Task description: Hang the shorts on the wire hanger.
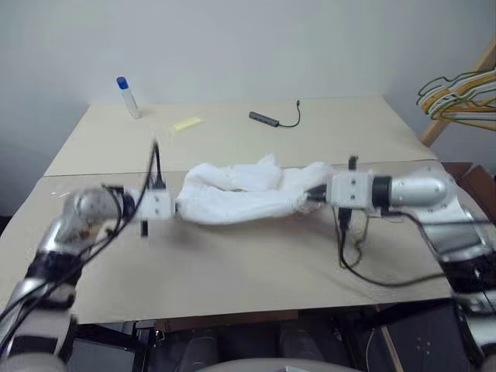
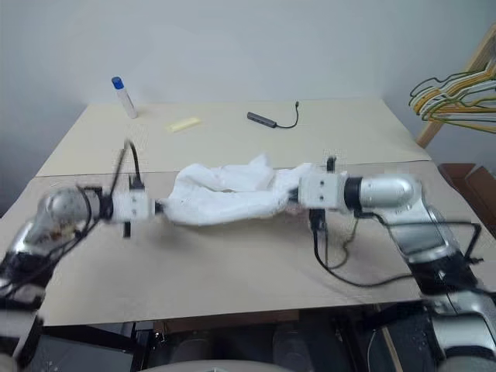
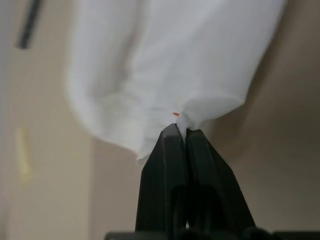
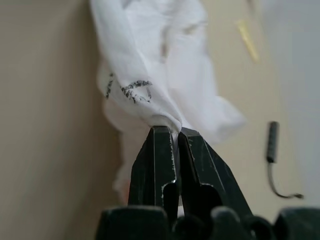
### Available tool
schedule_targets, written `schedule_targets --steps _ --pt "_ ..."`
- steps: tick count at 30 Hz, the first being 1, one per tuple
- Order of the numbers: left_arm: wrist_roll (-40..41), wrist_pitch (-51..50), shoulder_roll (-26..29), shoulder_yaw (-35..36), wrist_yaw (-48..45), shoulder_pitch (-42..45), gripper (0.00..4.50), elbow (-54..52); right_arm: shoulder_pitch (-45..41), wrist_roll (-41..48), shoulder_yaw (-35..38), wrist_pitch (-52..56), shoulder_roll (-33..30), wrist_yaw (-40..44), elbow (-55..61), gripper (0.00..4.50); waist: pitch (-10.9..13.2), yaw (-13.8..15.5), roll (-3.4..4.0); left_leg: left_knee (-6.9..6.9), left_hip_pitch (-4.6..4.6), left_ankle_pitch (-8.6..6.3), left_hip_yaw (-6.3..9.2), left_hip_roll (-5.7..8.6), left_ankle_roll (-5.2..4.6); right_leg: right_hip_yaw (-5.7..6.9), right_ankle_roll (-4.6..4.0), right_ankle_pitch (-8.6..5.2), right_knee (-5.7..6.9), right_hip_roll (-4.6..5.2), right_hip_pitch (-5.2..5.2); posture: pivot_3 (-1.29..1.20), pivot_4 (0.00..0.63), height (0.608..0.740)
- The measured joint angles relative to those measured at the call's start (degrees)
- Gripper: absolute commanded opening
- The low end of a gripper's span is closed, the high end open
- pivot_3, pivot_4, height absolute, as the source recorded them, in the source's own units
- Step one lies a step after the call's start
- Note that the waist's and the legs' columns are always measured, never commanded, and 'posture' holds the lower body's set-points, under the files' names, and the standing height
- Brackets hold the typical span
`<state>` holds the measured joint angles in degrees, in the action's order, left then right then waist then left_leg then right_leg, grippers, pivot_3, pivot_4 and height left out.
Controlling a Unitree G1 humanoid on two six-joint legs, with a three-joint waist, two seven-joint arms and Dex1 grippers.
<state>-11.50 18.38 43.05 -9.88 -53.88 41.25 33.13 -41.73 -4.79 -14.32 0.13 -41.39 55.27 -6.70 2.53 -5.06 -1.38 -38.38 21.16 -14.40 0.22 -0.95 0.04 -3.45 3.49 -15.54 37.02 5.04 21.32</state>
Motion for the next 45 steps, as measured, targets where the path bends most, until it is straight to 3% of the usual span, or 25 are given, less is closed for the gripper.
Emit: schedule_targets --steps 3,7,11,15,18,21,25,28,31,35,40,45 --pt "-3.2 -0.9 -5.1 0.2 13.6 16.5 0.02 12.3 -17.2 -9.6 -1.1 -2.4 7.6 -18.2 -18.8 0.0 0.0 -0.8 -0.02 0.06 0.34 -0.01 0.13 0.15 0.05 -0.02 -0.01 0.03 0.15 0.15 0.48 -0.09 0.0 0.74" --pt "-6.5 -4.0 -10.0 2.3 40.1 36.7 0.02 28.2 -34.4 -14.9 2.3 -8.7 14.1 -48.4 -41.1 0.0 -0.1 -1.9 -0.14 0.1 2.09 0.59 0.48 0.33 1.06 -0.16 0.02 0.12 1.11 0.42 2.62 -0.09 0.0 0.74" --pt "-9.4 1.2 -10.5 2.8 62.6 47.6 0.02 33.5 -38.6 -15.7 5.1 -22.8 15.3 -67.3 -49.1 0.0 -0.1 -2.8 -0.17 0.65 2.37 0.61 0.52 0.85 1.09 -0.32 0.17 0.13 1.05 0.94 3.17 -0.1 0.0 0.74" --pt "-10.4 12.0 -9.0 2.4 66.4 46.6 0.02 32.6 -33.3 -17.5 4.7 -34.4 13.0 -71.2 -50.0 0.0 -0.1 -3.8 -0.16 0.62 2.15 0.42 0.48 1.28 0.77 -0.33 0.69 0.21 0.67 1.33 2.69 -0.11 0.0 0.74" --pt "-9.2 18.6 -8.2 2.0 60.6 36.8 0.02 28.2 -25.1 -18.3 3.6 -39.5 10.6 -69.1 -50.2 0.0 -0.1 -3.9 -0.14 0.51 1.87 0.54 0.49 1.37 0.52 -0.31 0.9 0.3 -0.07 1.38 1.89 -0.11 0.0 0.74" --pt "-2.0 21.0 -6.9 2.1 47.6 20.1 0.02 15.4 -16.2 -18.0 1.5 -45.4 7.3 -60.3 -49.5 0.0 -0.1 -5.0 -0.14 0.45 1.79 0.51 0.56 1.43 0.05 -0.35 1.03 0.45 -0.06 1.42 1.72 -0.11 0.0 0.74" --pt "11.8 11.6 -2.2 1.9 29.5 -4.2 0.02 -11.5 -6.7 -13.9 -1.5 -52.6 2.8 -43.4 -46.3 0.0 -0.1 -7.6 -0.12 0.34 1.77 0.56 0.68 1.34 0.01 -0.44 0.98 0.51 0.14 1.37 1.75 -0.1 0.0 0.74" --pt "20.7 2.2 5.1 2.2 18.4 -15.9 0.02 -29.3 -2.4 -10.7 -3.4 -55.4 0.6 -32.7 -44.0 0.0 -0.1 -9.7 -0.12 0.29 1.54 0.6 0.76 1.21 -0.02 -0.48 0.94 0.54 0.1 1.3 1.51 -0.1 0.0 0.74" --pt "26.6 -5.1 14.2 4.7 8.8 -24.1 0.02 -41.3 -0.1 -9.3 -4.6 -56.9 -0.4 -25.8 -42.6 0.0 -0.1 -10.5 -0.09 0.53 0.13 0.47 0.7 1.11 -0.19 -0.51 0.87 0.47 -0.19 1.07 0.14 -0.09 0.0 0.74" --pt "29.9 -8.9 24.5 9.2 -3.4 -34.4 0.02 -47.4 1.0 -9.9 -5.0 -58.2 -1.1 -23.1 -42.0 0.0 0.0 -9.9 0.06 0.64 -1.32 0.15 0.65 1.02 -0.38 -0.48 0.73 0.18 -0.41 1.03 -1.31 -0.09 0.0 0.74" --pt "34.0 -14.3 32.1 15.9 -15.7 -47.2 0.02 -54.8 3.4 -13.0 -5.3 -61.3 -1.6 -23.0 -39.7 0.0 0.0 -8.5 0.04 0.59 -0.94 0.01 0.64 0.97 -0.38 -0.49 0.74 0.16 -0.48 1.02 -0.97 -0.1 0.0 0.74" --pt "39.2 -17.0 32.5 22.0 -24.3 -55.6 0.02 -62.6 6.7 -17.7 -5.8 -63.8 -1.7 -24.9 -36.8 0.0 0.0 -7.0 0.04 0.56 -1.01 0.01 0.61 0.9 -0.37 -0.49 0.72 0.15 -0.44 1.05 -1.07 -0.11 0.0 0.74"
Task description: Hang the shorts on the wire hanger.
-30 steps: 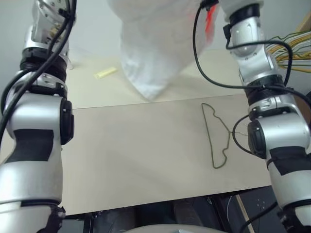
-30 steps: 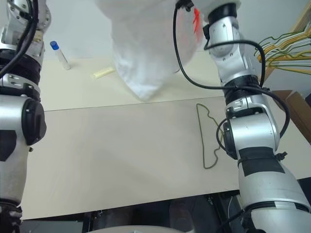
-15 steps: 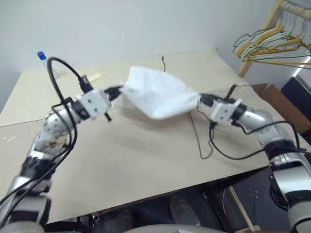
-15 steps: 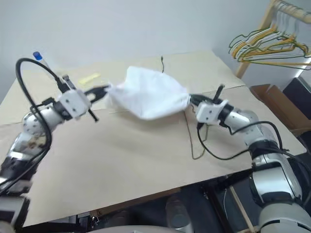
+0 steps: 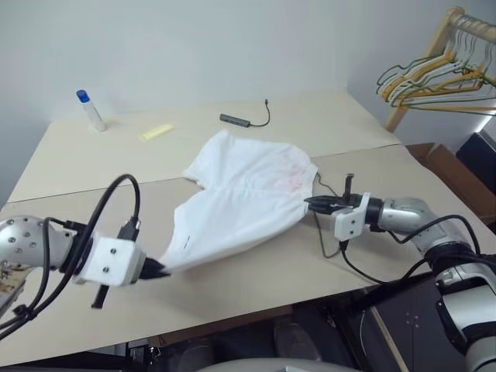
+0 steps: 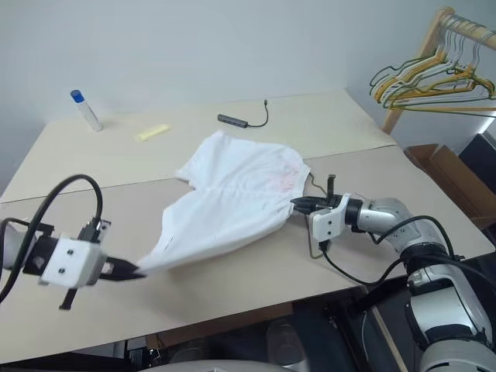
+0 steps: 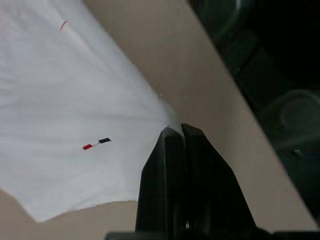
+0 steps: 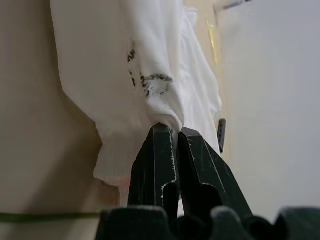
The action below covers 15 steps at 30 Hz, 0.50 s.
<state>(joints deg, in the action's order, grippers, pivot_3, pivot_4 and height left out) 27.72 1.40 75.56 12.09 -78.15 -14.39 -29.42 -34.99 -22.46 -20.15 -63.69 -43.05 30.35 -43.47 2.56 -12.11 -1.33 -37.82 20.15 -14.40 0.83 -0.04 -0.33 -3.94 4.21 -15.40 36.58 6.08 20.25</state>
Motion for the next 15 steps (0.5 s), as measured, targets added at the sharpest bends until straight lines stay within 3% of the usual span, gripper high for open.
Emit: schedule_targets --steps 9,15 --pt "2.9 -3.9 -5.4 3.2 -3.6 -8.9 0.02 -7.0 5.3 -4.4 0.1 -2.9 -2.2 -3.9 4.4 0.0 0.0 0.2 0.01 -0.01 0.02 -0.04 -0.08 0.03 -0.03 -0.02 -0.06 -0.04 -0.02 -0.02 0.03 -0.13 0.0 0.74" --pt "-0.5 -0.4 -10.9 2.7 -4.3 -16.4 0.02 -8.0 9.2 -4.5 0.0 -5.0 -4.3 -4.0 7.1 0.0 0.0 0.3 -0.03 -0.01 -0.15 -0.04 -0.13 0.0 -0.02 -0.06 -0.14 -0.07 0.02 -0.05 -0.12 -0.14 0.0 0.74"
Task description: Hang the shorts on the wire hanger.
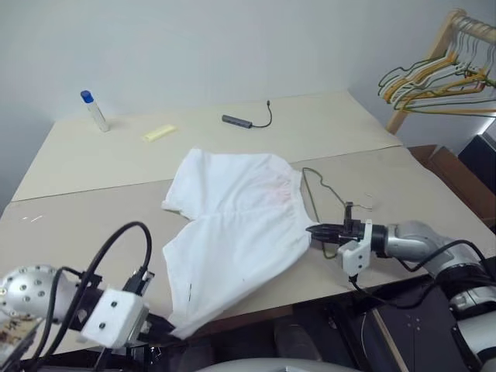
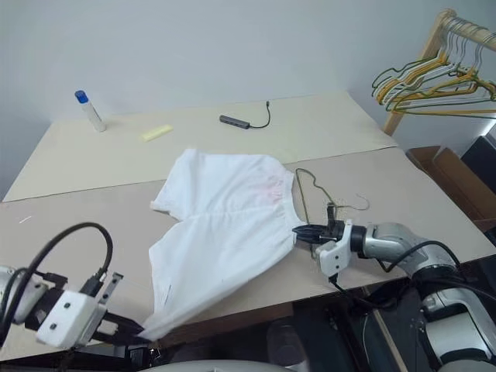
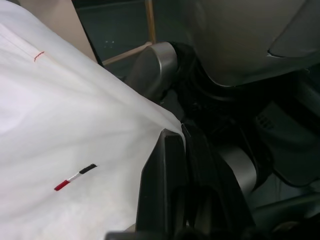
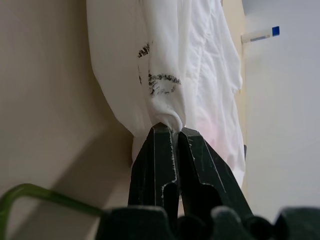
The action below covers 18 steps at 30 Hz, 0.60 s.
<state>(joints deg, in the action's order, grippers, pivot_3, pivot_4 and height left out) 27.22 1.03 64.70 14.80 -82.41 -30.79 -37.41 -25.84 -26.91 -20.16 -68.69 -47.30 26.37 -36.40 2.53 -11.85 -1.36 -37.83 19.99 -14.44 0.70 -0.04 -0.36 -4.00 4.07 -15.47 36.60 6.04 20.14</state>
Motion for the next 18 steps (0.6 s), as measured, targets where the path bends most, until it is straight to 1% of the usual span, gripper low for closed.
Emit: schedule_targets --steps 2,5,6,7,8,11,13,14,15,16,18 --pt "-0.8 1.2 -0.9 0.0 -0.2 -1.5 0.02 0.0 0.1 0.0 0.0 0.1 0.0 0.0 0.8 0.0 0.0 0.0 0.0 0.0 -0.03 0.0 -0.02 -0.01 0.0 -0.02 -0.04 -0.02 0.0 0.0 -0.01 -0.15 0.0 0.74" --pt "-2.0 3.3 -1.8 0.0 -1.4 -3.5 0.64 0.3 1.1 0.8 0.0 0.5 -1.0 0.8 2.2 0.91 0.0 0.1 0.0 0.0 0.03 -0.03 -0.03 -0.02 -0.02 -0.01 -0.05 -0.04 -0.06 0.0 0.01 -0.14 0.0 0.74" --pt "-2.5 4.1 -1.9 0.1 -2.0 -4.3 0.94 0.7 1.8 1.4 0.0 0.8 -2.1 1.3 2.3 1.23 0.0 0.1 0.0 0.0 0.06 -0.05 -0.04 -0.02 -0.05 -0.01 -0.04 -0.04 -0.12 0.0 0.01 -0.14 0.0 0.74" --pt "-3.0 5.1 -2.5 0.2 -2.7 -5.6 1.21 1.6 3.2 2.9 0.0 1.7 -3.8 2.4 3.1 1.52 0.0 0.4 0.01 0.0 0.1 -0.06 -0.03 -0.03 -0.06 0.02 -0.04 -0.04 -0.18 0.02 0.02 -0.14 0.0 0.74" --pt "-3.6 6.1 -3.2 0.8 -3.0 -6.3 1.58 2.5 4.7 4.8 0.0 2.4 -5.4 3.6 4.5 1.91 0.0 0.6 0.01 0.0 0.15 -0.07 -0.02 -0.12 -0.07 0.04 -0.04 -0.03 -0.24 0.02 0.02 -0.13 0.0 0.74" --pt "-4.7 9.6 -5.6 5.1 -3.4 -7.4 2.48 5.8 11.3 12.9 0.0 5.4 -11.5 8.0 12.1 2.9 0.0 1.4 0.02 0.0 0.15 -0.07 -0.12 -0.28 -0.08 0.03 -0.1 -0.06 -0.36 -0.01 -0.01 -0.12 0.0 0.74" --pt "-4.4 11.2 -6.1 7.5 -4.0 -6.2 2.48 8.7 17.4 20.9 1.0 10.7 -16.2 11.3 18.3 2.9 0.0 1.9 0.03 0.0 0.1 -0.07 -0.22 -0.37 -0.08 0.02 -0.5 -0.29 -0.41 -0.04 -0.08 -0.12 0.0 0.74" --pt "-3.1 10.5 -5.0 8.5 -4.4 -1.7 2.48 12.3 22.6 27.3 2.3 16.8 -19.4 13.3 22.4 2.9 0.0 2.9 0.03 -0.04 0.09 -0.07 -0.24 -0.36 -0.08 0.11 -0.52 -0.33 -0.36 -0.04 -0.11 -0.12 0.0 0.74" --pt "-1.8 9.5 -3.7 9.9 -4.5 2.0 2.48 15.1 25.4 31.6 3.7 21.9 -20.9 14.8 25.2 2.9 -0.1 3.4 -0.02 -0.07 0.02 -0.06 -0.29 -0.47 -0.08 0.12 -0.53 -0.33 -0.37 -0.16 -0.09 -0.12 0.0 0.74" --pt "-0.2 7.8 -2.3 10.6 -4.2 6.4 2.48 17.5 28.1 36.3 5.7 28.2 -22.5 15.8 28.5 2.9 -0.1 3.7 -0.02 -0.1 -0.04 -0.07 -0.33 -0.63 -0.07 0.08 -0.47 -0.36 -0.47 -0.31 -0.12 -0.13 0.0 0.74" --pt "2.1 4.3 -2.2 9.9 -0.9 16.6 2.48 19.7 31.0 43.2 10.4 41.6 -24.3 16.4 33.7 2.9 -0.3 4.0 -0.01 -0.1 -0.1 -0.12 -0.43 -0.73 0.01 0.0 -0.31 -0.43 -0.59 -0.38 -0.25 -0.14 0.0 0.74"
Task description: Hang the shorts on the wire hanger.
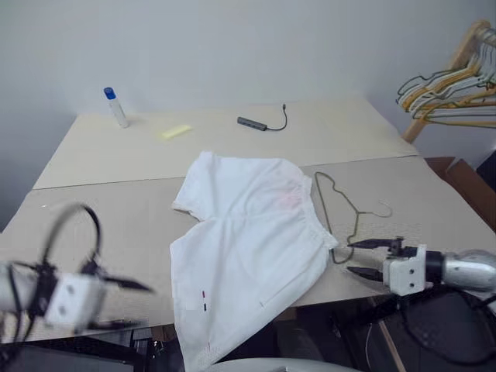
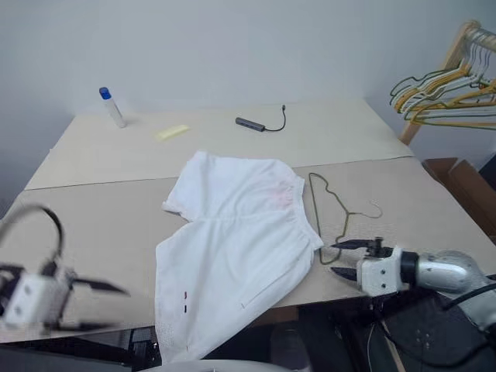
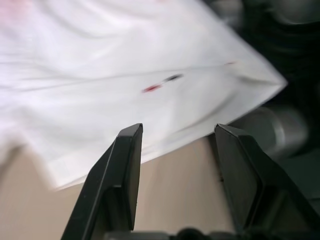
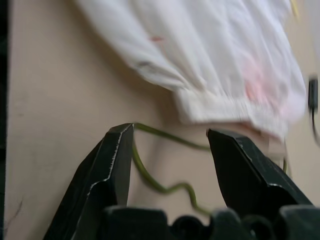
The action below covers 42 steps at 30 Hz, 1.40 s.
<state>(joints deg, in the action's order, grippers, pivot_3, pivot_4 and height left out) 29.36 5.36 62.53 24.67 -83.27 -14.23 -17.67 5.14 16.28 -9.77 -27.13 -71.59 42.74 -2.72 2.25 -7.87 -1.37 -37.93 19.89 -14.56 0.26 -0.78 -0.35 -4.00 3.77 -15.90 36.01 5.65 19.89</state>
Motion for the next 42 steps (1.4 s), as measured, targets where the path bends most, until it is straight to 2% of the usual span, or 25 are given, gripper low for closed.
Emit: schedule_targets --steps 1,4,9,12,16,19,23,26,31,34,35,39,40,42 --pt "0.8 -2.6 -1.3 -1.7 2.5 4.6 2.48 0.2 0.8 2.5 2.0 6.7 -0.1 -0.4 1.9 2.9 -0.1 0.0 -0.04 0.0 0.0 -0.07 -0.08 -0.04 0.06 -0.06 0.35 0.23 -0.02 -0.04 0.02 -0.14 0.0 0.74" --pt "3.5 -11.9 -6.3 -8.5 11.2 15.4 2.48 -0.1 0.7 7.4 4.4 27.7 0.1 -3.2 7.7 2.9 -0.2 -0.3 -0.1 -0.03 0.39 -0.11 -0.06 -0.04 0.09 -0.12 0.25 0.55 0.03 -0.26 0.43 -0.16 0.0 0.74" --pt "7.5 -24.8 -8.7 -15.6 16.6 24.4 2.48 -2.0 -4.8 12.2 3.7 56.2 6.2 -7.7 14.3 2.9 -0.1 -1.1 -0.12 -0.02 0.46 -0.18 -0.05 -0.14 0.19 -0.19 0.17 0.58 0.13 -0.47 0.59 -0.18 0.0 0.74" --pt "9.9 -30.2 -8.8 -17.2 16.9 27.5 2.48 -2.6 -10.1 12.2 1.4 68.7 11.5 -10.5 16.8 2.9 -0.1 -1.4 -0.1 -0.04 0.42 -0.18 -0.19 -0.12 0.19 -0.2 0.22 0.55 0.09 -0.5 0.55 -0.18 0.0 0.74" --pt "11.5 -34.5 -8.8 -18.3 16.8 28.2 2.48 -3.1 -14.5 9.5 -2.2 77.3 16.8 -13.0 16.9 2.9 -0.1 -1.6 -0.1 -0.05 0.53 -0.17 -0.31 -0.09 0.19 -0.18 0.39 0.45 0.06 -0.5 0.64 -0.18 0.0 0.74" --pt "11.9 -36.1 -8.8 -18.6 16.8 28.3 2.52 -4.5 -17.2 6.6 -3.8 80.8 18.3 -13.7 17.1 2.3 -0.1 -1.8 -0.24 -0.06 0.57 -0.17 -0.31 -0.1 0.19 -0.14 0.35 0.47 0.04 -0.52 0.67 -0.18 0.0 0.74" --pt "13.4 -38.2 -9.1 -18.5 17.8 28.6 2.52 -5.6 -18.4 4.0 -4.1 83.8 21.3 -15.6 16.5 0.99 -0.3 -1.9 -0.51 -0.09 0.53 -0.17 -0.3 -0.09 0.2 -0.15 0.39 0.46 0.03 -0.5 0.58 -0.18 0.0 0.74" --pt "13.6 -39.2 -9.1 -18.1 18.7 28.6 2.52 -6.1 -18.5 2.0 -3.1 83.9 21.6 -16.5 15.4 0.06 -0.3 -1.8 -0.52 -0.1 0.53 -0.17 -0.3 -0.07 0.2 -0.14 0.48 0.41 -0.01 -0.48 0.56 -0.18 0.0 0.74" --pt "13.7 -40.6 -9.7 -18.1 19.4 31.1 2.52 -5.8 -19.9 -4.0 -1.8 82.4 21.1 -18.9 9.5 0.02 -0.3 -1.6 -0.5 -0.1 0.71 -0.17 -0.33 -0.05 0.2 -0.12 0.29 0.52 -0.01 -0.48 0.75 -0.19 0.0 0.74" --pt "13.6 -41.2 -10.8 -18.3 20.3 33.5 2.52 -4.1 -20.0 -8.7 -0.7 76.9 19.8 -21.0 6.6 0.02 -0.3 -1.9 -0.38 -0.26 1.22 -0.16 -0.35 -0.03 0.2 -0.15 0.21 0.6 0.14 -0.5 1.28 -0.2 0.0 0.74" --pt "13.5 -41.7 -11.6 -18.5 21.0 34.8 2.52 -3.2 -19.9 -10.9 -0.6 72.6 18.9 -22.2 5.4 0.02 -0.2 -2.0 -0.32 -0.36 1.32 -0.16 -0.34 -0.03 0.19 -0.15 0.22 0.62 0.19 -0.5 1.38 -0.2 0.0 0.74" --pt "13.6 -45.4 -15.2 -18.9 24.9 42.3 2.52 2.6 -20.0 -26.8 -0.1 36.4 10.3 -33.4 -2.2 0.02 0.0 -2.6 -0.03 -0.44 1.43 -0.16 -0.42 0.04 0.19 -0.18 0.32 0.64 0.13 -0.44 1.46 -0.22 0.0 0.74" --pt "13.7 -45.8 -15.6 -18.9 25.3 43.2 2.52 3.4 -20.5 -29.4 -0.1 30.3 8.6 -35.2 -3.5 0.02 0.0 -2.7 0.0 -0.43 1.44 -0.16 -0.43 0.04 0.19 -0.18 0.32 0.64 0.12 -0.44 1.46 -0.22 0.0 0.74" --pt "13.8 -47.1 -16.7 -19.0 25.5 46.3 2.89 6.7 -22.8 -36.8 -1.1 14.7 4.6 -39.4 -7.9 0.0 0.0 -3.3 0.01 -0.42 1.43 -0.16 -0.42 0.02 0.19 -0.17 0.32 0.64 0.11 -0.47 1.47 -0.22 0.0 0.74"
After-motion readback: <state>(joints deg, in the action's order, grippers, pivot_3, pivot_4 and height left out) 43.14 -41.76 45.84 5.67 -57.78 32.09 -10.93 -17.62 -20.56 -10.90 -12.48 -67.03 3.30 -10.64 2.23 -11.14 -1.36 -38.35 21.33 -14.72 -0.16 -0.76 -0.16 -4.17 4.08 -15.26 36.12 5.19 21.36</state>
